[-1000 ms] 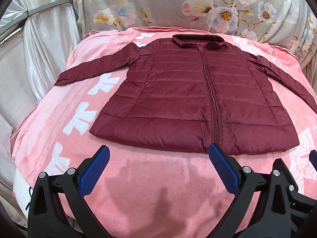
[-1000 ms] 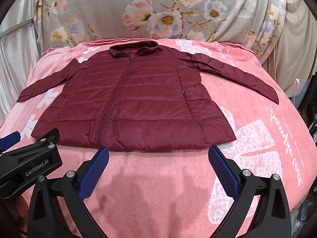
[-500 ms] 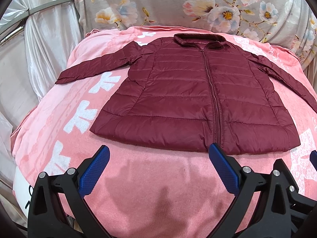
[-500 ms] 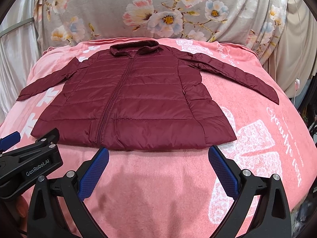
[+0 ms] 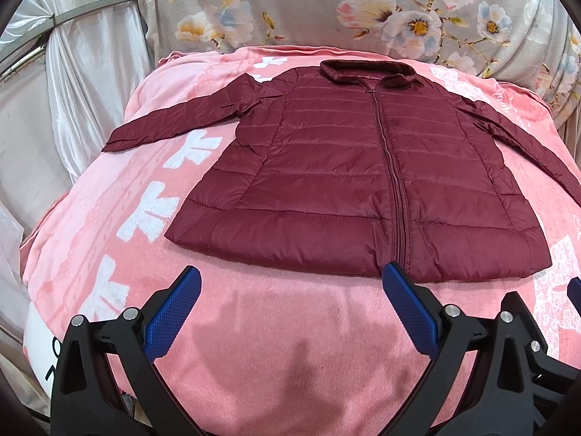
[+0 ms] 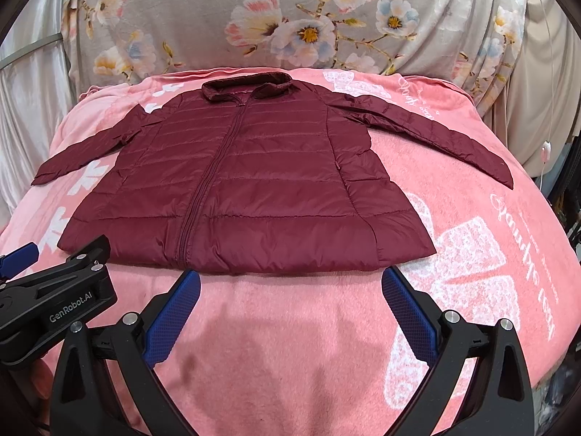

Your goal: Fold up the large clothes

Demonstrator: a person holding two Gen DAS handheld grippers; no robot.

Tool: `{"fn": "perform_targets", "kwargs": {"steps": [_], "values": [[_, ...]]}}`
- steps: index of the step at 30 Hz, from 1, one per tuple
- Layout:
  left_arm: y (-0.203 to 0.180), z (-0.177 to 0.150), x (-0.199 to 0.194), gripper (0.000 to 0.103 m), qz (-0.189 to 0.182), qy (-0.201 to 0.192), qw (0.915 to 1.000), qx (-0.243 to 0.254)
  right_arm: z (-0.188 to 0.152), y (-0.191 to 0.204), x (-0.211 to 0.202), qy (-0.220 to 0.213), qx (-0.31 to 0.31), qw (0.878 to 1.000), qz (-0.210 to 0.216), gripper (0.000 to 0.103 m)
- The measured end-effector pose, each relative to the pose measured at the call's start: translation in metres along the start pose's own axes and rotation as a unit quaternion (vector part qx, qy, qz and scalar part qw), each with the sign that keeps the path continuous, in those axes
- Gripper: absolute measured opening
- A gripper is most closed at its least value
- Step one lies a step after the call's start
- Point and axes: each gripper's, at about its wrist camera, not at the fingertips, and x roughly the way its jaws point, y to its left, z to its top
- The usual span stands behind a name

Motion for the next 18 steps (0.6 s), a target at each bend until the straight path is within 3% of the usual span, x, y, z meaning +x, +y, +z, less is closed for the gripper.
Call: {"fn": "perform_targets", "kwargs": {"steps": [18], "values": [[-0.0003, -0.003, 0.0017, 0.097, 0.001, 0.0, 1.0, 0.0, -0.0003, -0.0002, 0.0001, 0.0, 0.0, 1.0, 0.0, 0.098]]}}
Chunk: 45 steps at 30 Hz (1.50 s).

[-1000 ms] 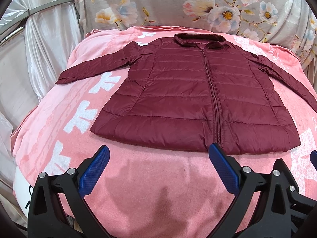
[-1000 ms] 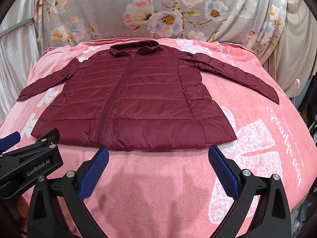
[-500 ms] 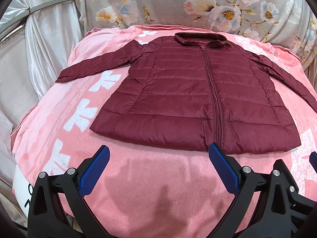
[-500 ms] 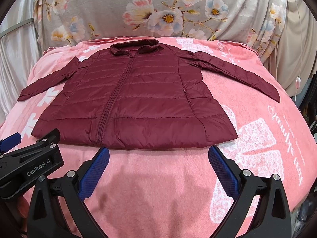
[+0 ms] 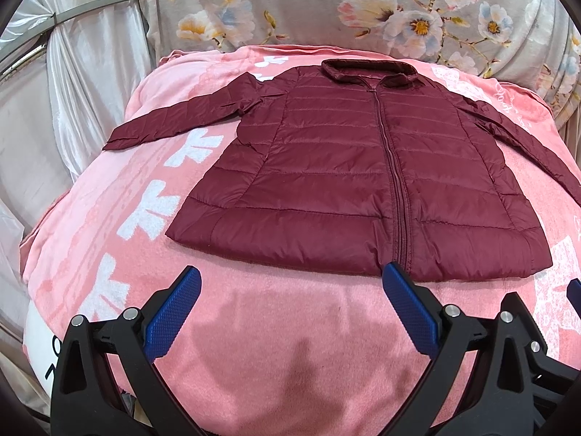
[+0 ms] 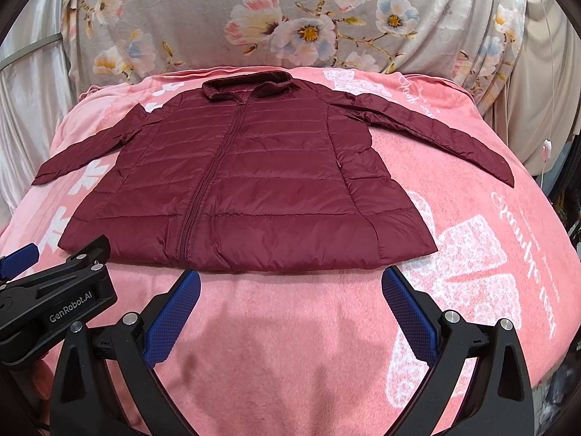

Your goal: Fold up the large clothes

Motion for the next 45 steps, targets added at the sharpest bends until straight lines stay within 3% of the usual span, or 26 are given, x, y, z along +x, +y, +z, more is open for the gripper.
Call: {"fn": "perform_targets", "kwargs": {"steps": [21, 26, 29, 31, 36, 41, 45], "values": [[0.002, -0.006, 0.005, 0.097, -0.001, 0.004, 1.0, 0.0, -0.005, 0.0, 0.001, 0.003, 0.0, 1.0, 0.001, 0.098], [0.001, 0.002, 0.012, 0.098, -0.01, 0.017, 0.9998, -0.005, 0.003, -0.014, 0.012, 0.015, 0.017, 0.999, 0.035, 0.098], [0.011, 0.015, 0.019, 0.098, -0.021, 0.023, 0.999, -0.032, 0.025, -0.053, 0.029, 0.034, 0.082, 0.994, 0.068, 0.098], [0.019, 0.023, 0.021, 0.098, -0.022, 0.017, 0.9985, -0.047, 0.042, -0.09, 0.041, 0.025, 0.135, 0.988, 0.069, 0.098], [0.04, 0.043, 0.034, 0.098, -0.016, 0.008, 0.9969, -0.076, 0.084, -0.197, 0.075, -0.041, 0.215, 0.976, -0.011, 0.098], [0.056, 0.057, 0.054, 0.098, -0.019, 0.014, 0.9943, -0.104, 0.104, -0.295, 0.123, -0.061, 0.304, 0.95, -0.043, 0.098], [0.061, 0.065, 0.065, 0.098, -0.008, 0.001, 0.9943, -0.107, 0.108, -0.35, 0.16, -0.056, 0.36, 0.93, -0.058, 0.098]]}}
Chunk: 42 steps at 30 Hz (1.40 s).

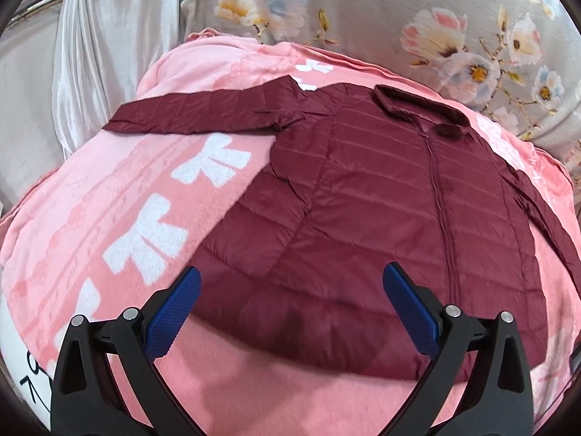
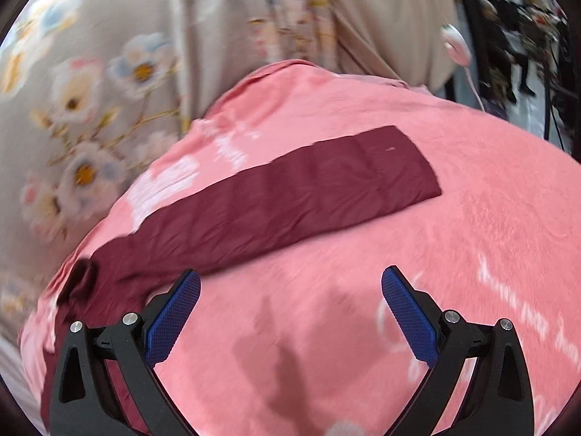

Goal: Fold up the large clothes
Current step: 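Grasp the sleeve cuff nearest the right tool and lift it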

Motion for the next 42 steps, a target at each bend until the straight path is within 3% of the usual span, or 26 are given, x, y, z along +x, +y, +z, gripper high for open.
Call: {"fn": "perform_targets", "kwargs": {"steps": [7, 13, 16, 18, 21, 26, 31, 37, 42], "values": [[-0.001, 0.014, 0.017, 0.098, 0.017, -0.011, 0.9998, -0.003, 0.026, -0.054, 0.039, -0.008, 0.103, 0.994, -0.029, 0.098], [-0.008, 0.017, 0.031, 0.098, 0.01, -0.009, 0.9999, 0.0, 0.035, -0.077, 0.058, -0.022, 0.146, 0.988, -0.05, 0.084], [-0.01, 0.016, 0.036, 0.098, 0.01, -0.001, 0.9999, -0.002, 0.042, -0.073, 0.069, -0.027, 0.134, 0.989, -0.056, 0.053], [-0.009, 0.017, 0.04, 0.098, 0.0, 0.013, 0.9999, -0.011, 0.046, -0.072, 0.077, -0.025, 0.14, 0.989, -0.041, 0.017], [-0.008, 0.016, 0.042, 0.098, -0.01, 0.02, 0.9996, -0.019, 0.053, -0.06, 0.078, -0.032, 0.143, 0.989, -0.017, 0.008], [-0.005, 0.018, 0.041, 0.097, -0.015, 0.016, 0.9995, -0.021, 0.07, 0.011, 0.051, -0.068, 0.076, 0.992, 0.068, 0.006], [0.001, 0.021, 0.039, 0.097, -0.023, 0.012, 0.9991, -0.033, 0.068, 0.122, 0.014, -0.074, -0.038, 0.981, 0.176, 0.006], [0.019, 0.026, 0.034, 0.097, -0.026, 0.004, 0.9983, -0.053, 0.017, 0.256, -0.023, -0.025, -0.177, 0.936, 0.303, 0.006], [0.046, 0.027, 0.031, 0.097, -0.024, 0.0, 0.9968, -0.076, -0.069, 0.334, -0.045, 0.045, -0.263, 0.885, 0.381, 0.006]]}}
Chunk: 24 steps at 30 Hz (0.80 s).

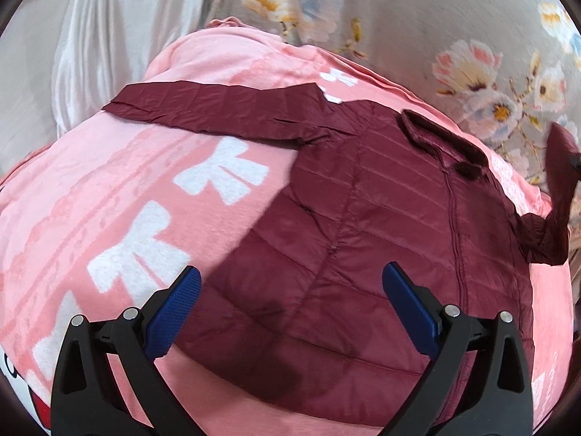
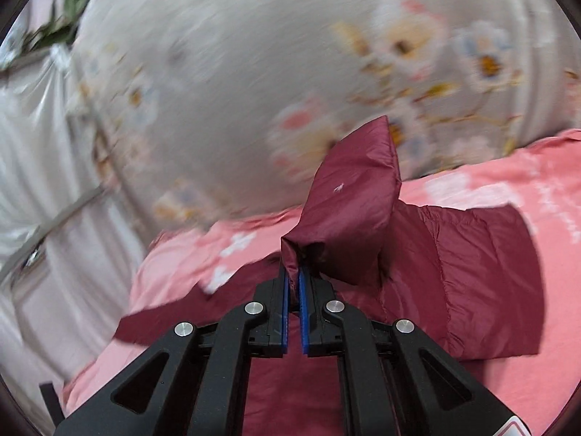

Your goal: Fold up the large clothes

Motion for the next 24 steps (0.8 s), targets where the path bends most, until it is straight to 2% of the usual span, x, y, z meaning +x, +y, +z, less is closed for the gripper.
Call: {"fn": "perform_targets", "kwargs": {"steps": [4, 6, 9, 14, 15, 17, 19, 20, 21, 24], "values": [[0.019, 0.003, 0.0, 0.097, 0.001, 0.0, 0.9999, -0.014, -0.045, 0.046, 0.044, 0.061, -0.02, 0.997, 0.038, 0.006], [0.026, 0.004, 0.001, 0.097, -0.001, 0.001, 0.9998, -0.02, -0.066, 0.059, 0.072, 0.093, -0.029, 0.994, 0.042, 0.005], [0.036, 0.005, 0.001, 0.097, -0.006, 0.003, 0.9997, -0.026, -0.101, 0.074, 0.11, 0.145, -0.037, 0.988, 0.042, 0.005], [0.04, 0.011, 0.004, 0.097, -0.022, 0.004, 0.9995, -0.022, -0.149, 0.083, 0.144, 0.206, -0.05, 0.977, 0.032, 0.006], [0.039, 0.013, 0.006, 0.097, -0.028, 0.004, 0.9994, -0.02, -0.158, 0.085, 0.149, 0.223, -0.056, 0.973, 0.029, 0.011], [0.034, 0.019, 0.011, 0.097, -0.048, 0.007, 0.9986, -0.021, -0.165, 0.087, 0.152, 0.236, -0.065, 0.969, 0.017, 0.014], [0.028, 0.027, 0.021, 0.097, -0.078, 0.017, 0.9964, -0.026, -0.166, 0.09, 0.146, 0.233, -0.066, 0.97, 0.021, 0.033], [0.023, 0.032, 0.029, 0.097, -0.1, 0.029, 0.9939, -0.036, -0.165, 0.092, 0.138, 0.224, -0.063, 0.972, 0.026, 0.057], [0.018, 0.036, 0.036, 0.097, -0.118, 0.037, 0.9913, -0.044, -0.163, 0.094, 0.127, 0.209, -0.062, 0.975, 0.028, 0.066], [-0.001, 0.049, 0.062, 0.097, -0.176, 0.064, 0.9797, -0.071, -0.159, 0.088, 0.089, 0.183, -0.059, 0.981, 0.031, 0.066]]}}
